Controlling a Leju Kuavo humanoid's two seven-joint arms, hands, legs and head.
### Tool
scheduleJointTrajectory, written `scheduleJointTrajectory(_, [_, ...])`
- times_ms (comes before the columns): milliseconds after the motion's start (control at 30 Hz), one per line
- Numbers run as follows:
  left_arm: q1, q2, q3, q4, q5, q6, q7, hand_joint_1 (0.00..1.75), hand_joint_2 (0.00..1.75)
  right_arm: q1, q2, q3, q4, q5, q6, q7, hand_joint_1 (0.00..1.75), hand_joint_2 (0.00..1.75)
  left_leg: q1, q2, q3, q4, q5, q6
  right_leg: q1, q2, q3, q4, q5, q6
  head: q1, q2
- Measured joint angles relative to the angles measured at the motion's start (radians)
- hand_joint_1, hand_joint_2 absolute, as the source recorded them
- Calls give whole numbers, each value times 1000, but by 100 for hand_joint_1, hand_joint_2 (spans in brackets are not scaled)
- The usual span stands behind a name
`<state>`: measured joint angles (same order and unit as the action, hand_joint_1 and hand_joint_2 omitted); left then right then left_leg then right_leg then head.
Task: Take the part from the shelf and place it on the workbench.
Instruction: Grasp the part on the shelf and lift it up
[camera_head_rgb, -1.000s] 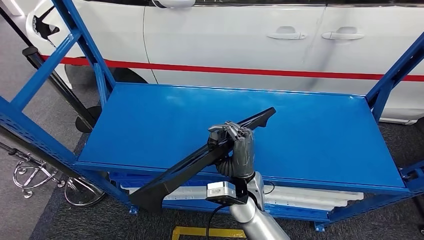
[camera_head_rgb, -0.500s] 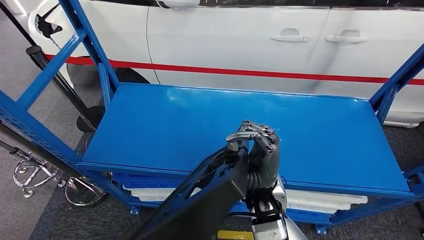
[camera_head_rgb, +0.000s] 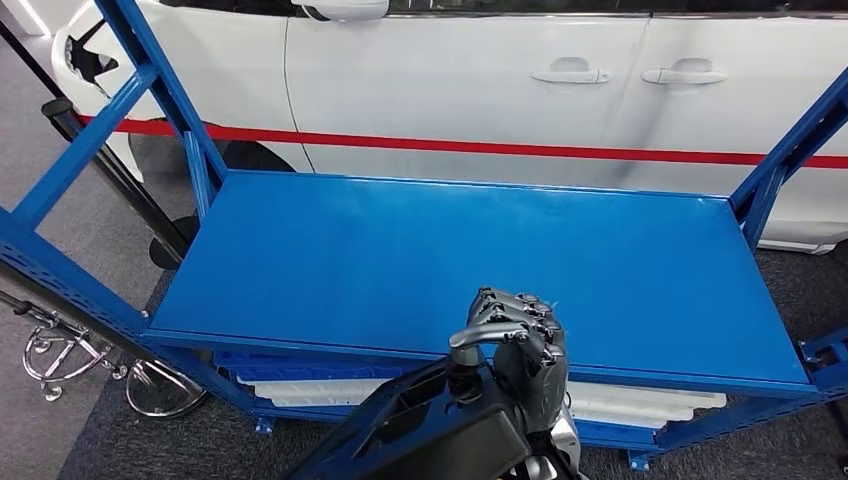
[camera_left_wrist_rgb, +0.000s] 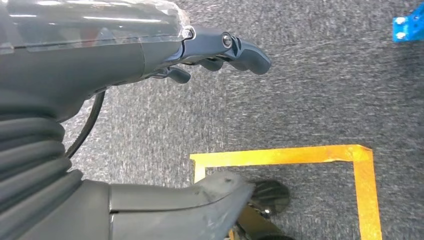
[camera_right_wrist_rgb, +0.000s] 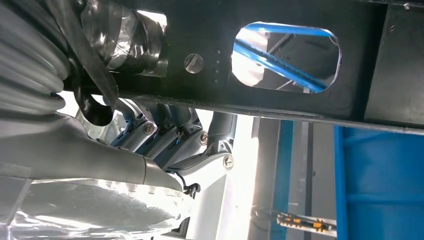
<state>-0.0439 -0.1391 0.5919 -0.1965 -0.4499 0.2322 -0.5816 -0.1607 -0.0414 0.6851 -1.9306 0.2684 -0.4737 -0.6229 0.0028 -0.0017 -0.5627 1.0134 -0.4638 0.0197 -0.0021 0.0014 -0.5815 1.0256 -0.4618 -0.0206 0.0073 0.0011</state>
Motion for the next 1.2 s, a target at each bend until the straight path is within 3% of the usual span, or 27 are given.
scheduleJointTrajectory(133, [2, -2, 10, 0, 4, 0, -7, 0, 175, 8, -5, 2, 0, -2, -8, 0, 175, 175, 3, 1, 10, -24, 13, 19, 0, -1, -1, 9, -10, 24, 0, 0])
scheduleJointTrajectory(167, [2, -3, 12, 0, 4, 1, -10, 0, 175, 12, -6, 2, 1, -2, -10, 0, 175, 175, 6, 2, 13, -32, 18, 24, -1, -1, -15, 41, -32, 29, 0, 0])
scheduleJointTrajectory(267, [2, -3, 14, 0, -6, 18, -13, 0, 175, 36, -11, 2, 12, -2, -11, -2, 175, 175, 6, 3, 10, -34, 21, 30, -6, -1, -102, 225, -125, 39, 0, 0])
scheduleJointTrajectory(300, [2, -4, 14, 0, -12, 26, -13, 0, 175, 45, -13, 2, 17, -1, -12, -3, 175, 175, 6, 3, 9, -32, 21, 30, -7, -1, -121, 263, -133, 42, 0, 0])
scheduleJointTrajectory(333, [2, -5, 14, 0, -19, 33, -12, 0, 175, 51, -14, 2, 22, -1, -12, -4, 175, 175, 6, 3, 9, -30, 20, 29, -10, -1, -121, 262, -120, 44, 0, 0])
scheduleJointTrajectory(367, [2, -6, 14, 0, -24, 40, -10, 0, 175, 55, -15, 2, 26, -1, -12, -6, 175, 175, 6, 2, 9, -26, 18, 27, -12, -1, -101, 223, -91, 45, 0, 0])
scheduleJointTrajectory(400, [2, -8, 14, 0, -28, 46, -8, 0, 175, 58, -16, 2, 29, 0, -12, -7, 175, 175, 7, 2, 9, -22, 15, 24, -14, -2, -67, 156, -54, 44, 0, 0])
scheduleJointTrajectory(467, [1, -11, 14, 0, -34, 55, -3, 0, 175, 61, -17, 2, 32, 2, -11, -7, 175, 175, 4, 1, 5, -9, 7, 14, -14, -1, -10, 39, -12, 37, 0, 0])
scheduleJointTrajectory(500, [1, -11, 14, 0, -36, 58, -1, 0, 175, 64, -17, 2, 33, 2, -11, -7, 175, 175, 2, 0, 3, -4, 4, 9, -12, -1, 2, 13, -7, 32, 0, 0])
scheduleJointTrajectory(600, [1, -12, 15, 0, -27, 45, 6, 0, 175, 74, -17, 1, 38, 4, -11, -7, 175, 175, 4, 0, 1, 0, 0, -8, -9, 0, 2, 4, -6, 13, 0, 0])
scheduleJointTrajectory(667, [0, -12, 19, 0, -10, 22, 16, 0, 175, 78, -16, 0, 40, 7, -12, -7, 175, 175, 8, 1, -17, 43, -31, -19, -12, -1, 4, -2, -1, 0, 0, 0])
scheduleJointTrajectory(767, [0, -13, 25, 0, 1, 8, 25, 0, 175, 82, -16, 0, 44, 8, -12, -7, 175, 175, 11, 1, -70, 160, -101, -28, -13, -3, 2, -4, 0, -6, 0, 0])
scheduleJointTrajectory(867, [1, -13, 28, 0, 2, 6, 27, 0, 175, 84, -16, 0, 46, 9, -11, -7, 175, 175, 12, 1, -94, 212, -123, -31, -12, -3, 1, -3, 0, -6, 0, 0])
scheduleJointTrajectory(900, [2, -13, 31, 0, 2, 5, 30, 0, 175, 88, -16, 0, 49, 9, -11, -7, 175, 175, 12, 1, -100, 227, -118, -31, -11, -3, 1, -2, -1, -7, 0, 0])
scheduleJointTrajectory(933, [3, -13, 34, 0, 1, 4, 32, 0, 175, 92, -15, 0, 52, 10, -11, -7, 175, 175, 12, 1, -82, 193, -91, -28, -11, -3, 2, -2, -1, -6, 0, 0])
scheduleJointTrajectory(1033, [1, -13, 40, 0, 2, 2, 38, 0, 175, 99, -13, 0, 58, 9, -10, -8, 175, 175, 5, 1, 7, 9, -8, -10, -8, -1, 4, 0, -2, 3, 0, 0])
scheduleJointTrajectory(1133, [2, -14, 44, 0, 6, 1, 44, 0, 175, 103, -12, 0, 59, 6, -9, -10, 175, 175, 3, -1, 12, -12, -3, 4, -8, -1, 5, -3, 0, 21, 0, 0])
scheduleJointTrajectory(1200, [2, -15, 50, 0, 11, -1, 48, 0, 175, 105, -11, 0, 59, 4, -7, -11, 175, 175, 7, 1, 17, -23, 9, 17, -9, -1, -3, 21, -24, 32, 0, 0])
